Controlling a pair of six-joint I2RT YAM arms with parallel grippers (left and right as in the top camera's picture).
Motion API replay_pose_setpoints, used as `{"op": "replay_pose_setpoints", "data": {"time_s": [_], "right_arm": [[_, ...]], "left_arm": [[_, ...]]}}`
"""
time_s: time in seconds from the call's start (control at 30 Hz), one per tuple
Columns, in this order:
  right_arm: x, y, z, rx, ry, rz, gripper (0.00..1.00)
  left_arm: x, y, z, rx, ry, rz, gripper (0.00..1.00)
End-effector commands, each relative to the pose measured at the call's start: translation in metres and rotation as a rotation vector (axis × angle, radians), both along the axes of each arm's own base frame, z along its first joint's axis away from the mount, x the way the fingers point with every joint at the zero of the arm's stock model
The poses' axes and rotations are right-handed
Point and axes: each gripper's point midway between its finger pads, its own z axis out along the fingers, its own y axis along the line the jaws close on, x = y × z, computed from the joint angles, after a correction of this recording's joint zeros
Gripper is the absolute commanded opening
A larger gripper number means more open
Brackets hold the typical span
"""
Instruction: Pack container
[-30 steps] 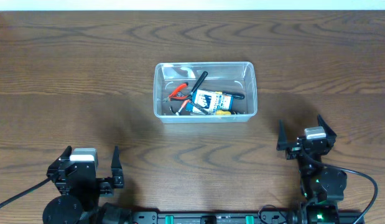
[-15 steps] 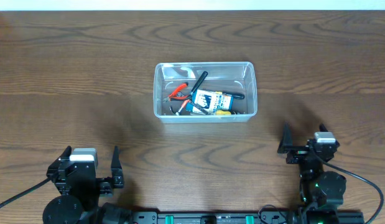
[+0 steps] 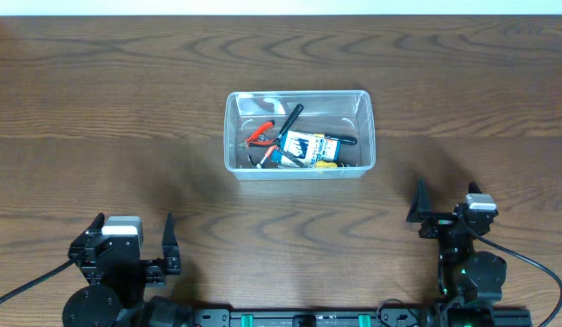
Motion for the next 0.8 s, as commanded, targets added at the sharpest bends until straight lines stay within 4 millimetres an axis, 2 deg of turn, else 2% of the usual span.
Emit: {"op": "replay_pose_setpoints", "data": {"time_s": [0.0,0.43,0.53,0.63,0.77], "right_arm": [[-0.001,-0.005,0.000,0.018,-0.003,-0.027,0.99],[-0.001,-0.005,0.000,0.018,-0.003,-0.027,0.99],[-0.001,-0.005,0.000,0.018,-0.002,-0.027,0.99],[-0.001,-0.005,0.000,0.018,-0.002,-0.027,0.99],[-0.001,-0.005,0.000,0.018,-0.003,-0.027,0.99]], "left_arm": [[-0.001,0.001,0.002,-0.005,-0.010,0.007,0.98],[-0.001,0.001,0.002,-0.005,-0.010,0.007,0.98],[-0.004,0.002,-0.007,0.006,0.027,0.007,0.98],[-0.006,-0.003,-0.014,-0.053,0.057,-0.001,0.98],[0.004,-0.005,-0.019,-0.109,0.039,0.017,0.98]]}}
